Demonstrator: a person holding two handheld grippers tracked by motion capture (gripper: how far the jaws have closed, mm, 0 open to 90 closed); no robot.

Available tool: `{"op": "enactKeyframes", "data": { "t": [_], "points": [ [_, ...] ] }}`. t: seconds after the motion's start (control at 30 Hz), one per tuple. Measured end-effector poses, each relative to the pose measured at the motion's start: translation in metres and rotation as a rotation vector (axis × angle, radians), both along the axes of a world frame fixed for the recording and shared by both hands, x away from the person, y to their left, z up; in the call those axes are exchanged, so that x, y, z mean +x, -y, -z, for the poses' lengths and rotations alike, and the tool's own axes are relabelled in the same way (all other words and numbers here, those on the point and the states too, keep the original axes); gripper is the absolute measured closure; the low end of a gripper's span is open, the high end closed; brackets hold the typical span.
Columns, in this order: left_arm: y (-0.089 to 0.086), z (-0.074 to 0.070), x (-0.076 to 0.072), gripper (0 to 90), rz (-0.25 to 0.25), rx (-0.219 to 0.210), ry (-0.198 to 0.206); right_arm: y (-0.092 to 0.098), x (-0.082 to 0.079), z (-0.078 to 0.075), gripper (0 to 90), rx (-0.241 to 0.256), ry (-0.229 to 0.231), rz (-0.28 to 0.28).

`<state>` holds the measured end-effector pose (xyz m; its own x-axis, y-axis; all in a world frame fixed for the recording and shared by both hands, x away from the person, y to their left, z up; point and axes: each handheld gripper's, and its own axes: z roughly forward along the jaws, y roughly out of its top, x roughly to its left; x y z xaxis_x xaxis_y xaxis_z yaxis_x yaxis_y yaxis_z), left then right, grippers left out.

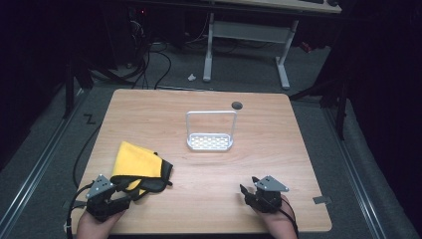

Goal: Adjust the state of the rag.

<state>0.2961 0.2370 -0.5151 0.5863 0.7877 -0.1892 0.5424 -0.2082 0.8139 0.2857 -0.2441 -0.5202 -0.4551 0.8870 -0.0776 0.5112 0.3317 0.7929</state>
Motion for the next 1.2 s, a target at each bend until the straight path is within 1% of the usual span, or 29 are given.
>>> {"op": "enactKeyframes", "data": {
  "t": [0.07, 0.17, 0.23, 0.37, 0.53, 0.67, 0.77, 0.83, 0.87, 0.9, 0.93, 0.97, 1.03, 1.07, 1.1, 1.13, 1.17, 1.2],
  "points": [
    [0.002, 0.0, 0.0, 45.0, 0.005, 0.009, -0.002, 0.0, -0.001, -0.001, 45.6, -0.002, 0.004, 0.004],
    [0.003, 0.0, -0.001, 45.4, 0.012, 0.009, -0.001, 0.0, 0.0, -0.002, 45.0, 0.004, -0.002, -0.001],
    [0.003, 0.0, -0.001, 46.0, 0.012, 0.01, 0.0, -0.001, 0.0, -0.002, 44.8, -0.002, -0.001, -0.003],
    [0.002, 0.0, -0.001, 47.0, 0.007, 0.002, 0.0, -0.002, 0.0, -0.002, 44.4, -0.006, 0.003, -0.009],
    [0.001, 0.0, -0.001, 49.7, 0.001, 0.0, -0.003, -0.001, 0.0, 0.0, 44.7, -0.006, -0.008, -0.003],
    [0.0, 0.0, 0.0, 52.2, -0.014, -0.006, 0.002, -0.001, 0.0, 0.0, 44.8, -0.004, -0.011, -0.004],
    [-0.003, -0.001, 0.002, 56.5, -0.031, -0.012, 0.005, -0.002, 0.0, 0.0, 44.8, -0.009, -0.01, -0.009],
    [-0.004, -0.005, 0.006, 65.5, -0.059, -0.022, 0.006, -0.002, 0.0, 0.0, 44.8, -0.008, -0.01, -0.01],
    [-0.004, -0.008, 0.009, 75.6, -0.083, 0.004, 0.013, -0.003, 0.0, 0.0, 44.9, -0.008, -0.011, -0.011],
    [-0.002, -0.01, 0.013, 85.2, -0.115, 0.046, 0.027, -0.003, 0.0, 0.0, 45.0, -0.009, -0.013, -0.013],
    [-0.002, -0.012, 0.017, 89.9, -0.129, 0.045, 0.036, -0.004, 0.0, 0.001, 44.9, -0.008, -0.012, -0.016],
    [-0.002, -0.012, 0.021, 90.0, -0.142, 0.044, 0.038, -0.004, 0.001, 0.001, 45.0, -0.009, -0.012, -0.018],
    [-0.001, -0.008, 0.03, 90.0, -0.176, 0.067, 0.039, -0.005, 0.001, 0.001, 45.0, -0.01, -0.016, -0.02],
    [-0.001, -0.008, 0.03, 89.9, -0.176, 0.067, 0.039, -0.005, 0.001, 0.001, 45.1, -0.012, -0.015, -0.02],
    [-0.001, -0.002, 0.04, 90.0, -0.199, 0.095, 0.031, -0.005, 0.001, 0.001, 45.1, -0.012, -0.016, -0.021],
    [0.0, 0.001, 0.043, 89.9, -0.209, 0.103, 0.022, -0.006, 0.0, 0.001, 45.0, -0.012, -0.017, -0.022],
    [0.0, 0.004, 0.046, 89.9, -0.213, 0.106, 0.011, -0.005, 0.0, 0.001, 45.1, -0.011, -0.017, -0.023],
    [0.001, 0.006, 0.049, 89.9, -0.21, 0.118, 0.003, -0.005, 0.0, 0.001, 45.2, -0.011, -0.018, -0.023]
  ]
}}
